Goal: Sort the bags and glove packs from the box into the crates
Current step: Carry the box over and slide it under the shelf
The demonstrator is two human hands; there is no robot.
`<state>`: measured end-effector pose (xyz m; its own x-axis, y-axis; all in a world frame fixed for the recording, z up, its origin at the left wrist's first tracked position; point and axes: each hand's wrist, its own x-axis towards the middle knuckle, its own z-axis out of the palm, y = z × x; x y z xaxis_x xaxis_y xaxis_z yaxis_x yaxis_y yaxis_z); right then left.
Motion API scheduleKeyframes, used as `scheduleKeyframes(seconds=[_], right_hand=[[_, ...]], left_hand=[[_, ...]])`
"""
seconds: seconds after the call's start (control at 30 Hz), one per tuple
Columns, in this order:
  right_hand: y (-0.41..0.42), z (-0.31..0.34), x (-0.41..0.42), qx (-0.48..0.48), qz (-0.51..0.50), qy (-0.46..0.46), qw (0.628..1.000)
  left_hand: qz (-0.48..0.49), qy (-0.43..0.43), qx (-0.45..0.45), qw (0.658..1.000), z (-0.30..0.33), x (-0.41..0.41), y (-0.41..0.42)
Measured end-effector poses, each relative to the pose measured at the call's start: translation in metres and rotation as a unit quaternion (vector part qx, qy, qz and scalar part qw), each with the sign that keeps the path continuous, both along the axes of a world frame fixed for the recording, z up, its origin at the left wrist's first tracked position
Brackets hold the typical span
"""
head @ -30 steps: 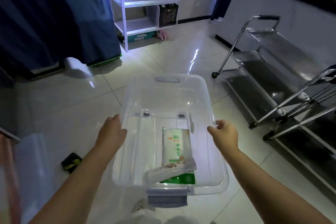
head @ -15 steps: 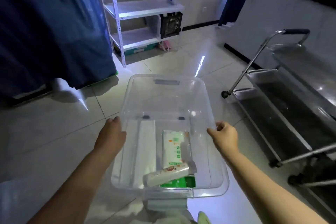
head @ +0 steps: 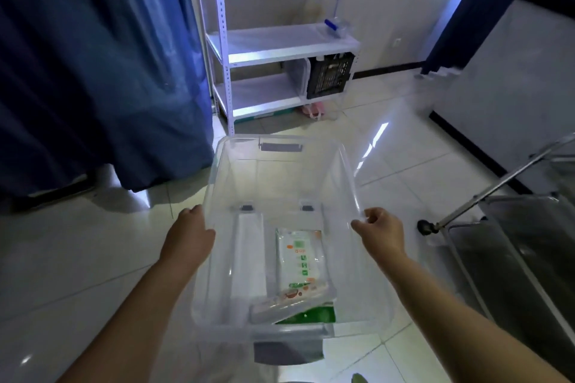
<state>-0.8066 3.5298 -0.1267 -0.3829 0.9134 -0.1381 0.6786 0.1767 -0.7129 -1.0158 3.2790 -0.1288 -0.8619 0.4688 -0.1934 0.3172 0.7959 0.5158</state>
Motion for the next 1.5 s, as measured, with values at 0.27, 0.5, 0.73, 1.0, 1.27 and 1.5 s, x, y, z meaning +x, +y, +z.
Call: scheduleKeyframes(seconds=[0.27,0.5,0.73,1.0,1.27,1.5], right_hand=[[0.142,0.002,-0.135,0.006,-0.014,-0.021,1.000],[0.260,-0.003,-0.216,0.021,-0.024,-0.042,0.999],[0.396,-0.032,-0.323,-0.003,0.017,-0.054,0.998],[0.533,-0.058,-0.452,-0.022,0.090,-0.095,0.991],[0.600,-0.097,-0.569,-0.028,0.151,-0.142,0.978],[0.626,-0.157,-0.662,-0.036,0.171,-0.180,0.968]], left_hand=[[-0.018,-0.041,0.011,0.999,-0.016,-0.152,0.158],[-0.051,-0.020,0.020,0.998,-0.020,-0.247,0.280],[-0.002,-0.056,0.005,0.998,-0.040,-0.330,0.395],[0.067,-0.078,-0.022,0.994,-0.060,-0.419,0.507],[0.121,-0.111,-0.043,0.986,-0.107,-0.504,0.553],[0.129,-0.152,-0.049,0.979,-0.168,-0.585,0.578]])
